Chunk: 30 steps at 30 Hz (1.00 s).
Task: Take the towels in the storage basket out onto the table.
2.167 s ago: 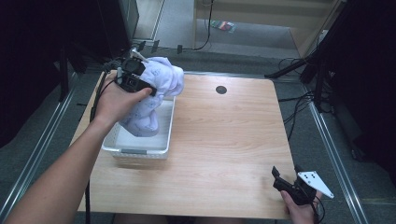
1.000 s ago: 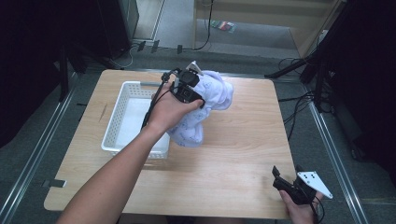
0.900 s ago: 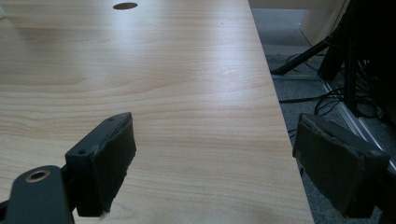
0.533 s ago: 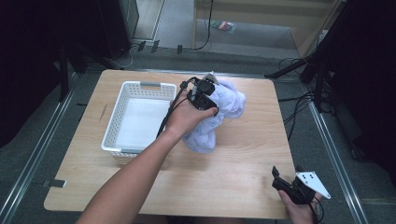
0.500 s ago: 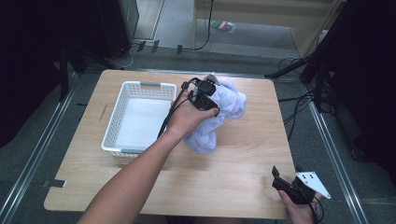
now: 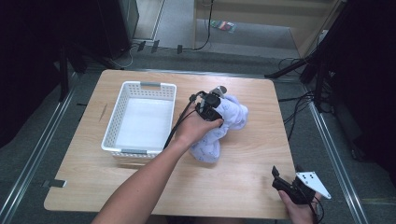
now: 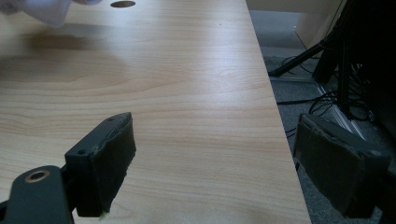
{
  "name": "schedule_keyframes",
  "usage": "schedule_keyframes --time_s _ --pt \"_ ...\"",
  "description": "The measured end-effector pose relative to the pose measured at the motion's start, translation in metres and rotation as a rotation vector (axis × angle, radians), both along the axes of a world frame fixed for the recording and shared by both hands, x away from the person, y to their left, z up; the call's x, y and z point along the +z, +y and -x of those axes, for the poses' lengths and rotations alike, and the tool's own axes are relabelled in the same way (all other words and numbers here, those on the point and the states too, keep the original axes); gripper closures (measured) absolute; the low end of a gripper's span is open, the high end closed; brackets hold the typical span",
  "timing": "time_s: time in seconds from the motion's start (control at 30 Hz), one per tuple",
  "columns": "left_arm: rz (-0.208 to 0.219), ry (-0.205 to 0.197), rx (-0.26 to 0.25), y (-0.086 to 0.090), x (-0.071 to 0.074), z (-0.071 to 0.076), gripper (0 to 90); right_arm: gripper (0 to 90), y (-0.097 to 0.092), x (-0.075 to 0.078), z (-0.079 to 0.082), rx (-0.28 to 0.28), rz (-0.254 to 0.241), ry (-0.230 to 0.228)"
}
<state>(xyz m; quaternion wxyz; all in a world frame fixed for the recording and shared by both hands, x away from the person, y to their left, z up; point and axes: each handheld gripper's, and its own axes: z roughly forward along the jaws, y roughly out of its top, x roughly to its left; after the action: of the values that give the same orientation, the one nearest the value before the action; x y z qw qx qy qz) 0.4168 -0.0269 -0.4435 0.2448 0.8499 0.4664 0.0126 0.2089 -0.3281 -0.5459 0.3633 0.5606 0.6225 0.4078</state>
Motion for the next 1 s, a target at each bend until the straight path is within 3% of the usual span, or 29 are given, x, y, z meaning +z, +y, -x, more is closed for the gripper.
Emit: schedule_keyframes --time_s 0.4,0.43,0.5,0.53,0.57,0.6,0.7,0.73,0.83,1.0 --pt "0.023 0.052 0.003 -0.002 -0.024 -0.001 55.2 13.4 0.0 0.0 0.0 0.0 -0.001 0.005" --pt "0.036 0.053 -0.01 -0.003 -0.026 0.0 48.2 13.4 -0.001 0.0 0.0 0.002 -0.005 0.004" --pt "0.077 0.069 -0.014 -0.002 -0.028 0.001 43.2 13.4 -0.001 0.0 0.0 0.002 -0.006 0.004" --pt "0.086 0.089 -0.025 -0.002 -0.028 0.001 32.0 13.4 -0.001 0.0 0.0 0.002 -0.008 0.004" --pt "0.088 0.091 -0.046 -0.002 -0.027 0.002 11.8 13.4 -0.001 0.0 0.0 0.003 -0.009 0.002" --pt "0.074 0.071 -0.054 -0.002 -0.026 0.003 11.8 13.4 -0.001 0.0 0.0 0.003 -0.009 0.002" --pt "0.055 0.034 -0.03 0.001 -0.016 0.007 0.0 13.4 -0.001 0.0 0.0 0.004 -0.01 0.004" --pt "0.055 0.034 -0.03 0.001 -0.016 0.007 0.0 13.4 -0.001 0.0 0.0 0.004 -0.01 0.004" --pt "0.002 0.0 -0.015 0.005 -0.009 0.01 0.0 13.4 -0.001 0.0 0.0 0.003 -0.01 0.005" --pt "0.018 -0.032 -0.03 0.015 0.001 0.016 0.0 13.4 -0.001 0.0 -0.001 0.0 -0.013 0.005"
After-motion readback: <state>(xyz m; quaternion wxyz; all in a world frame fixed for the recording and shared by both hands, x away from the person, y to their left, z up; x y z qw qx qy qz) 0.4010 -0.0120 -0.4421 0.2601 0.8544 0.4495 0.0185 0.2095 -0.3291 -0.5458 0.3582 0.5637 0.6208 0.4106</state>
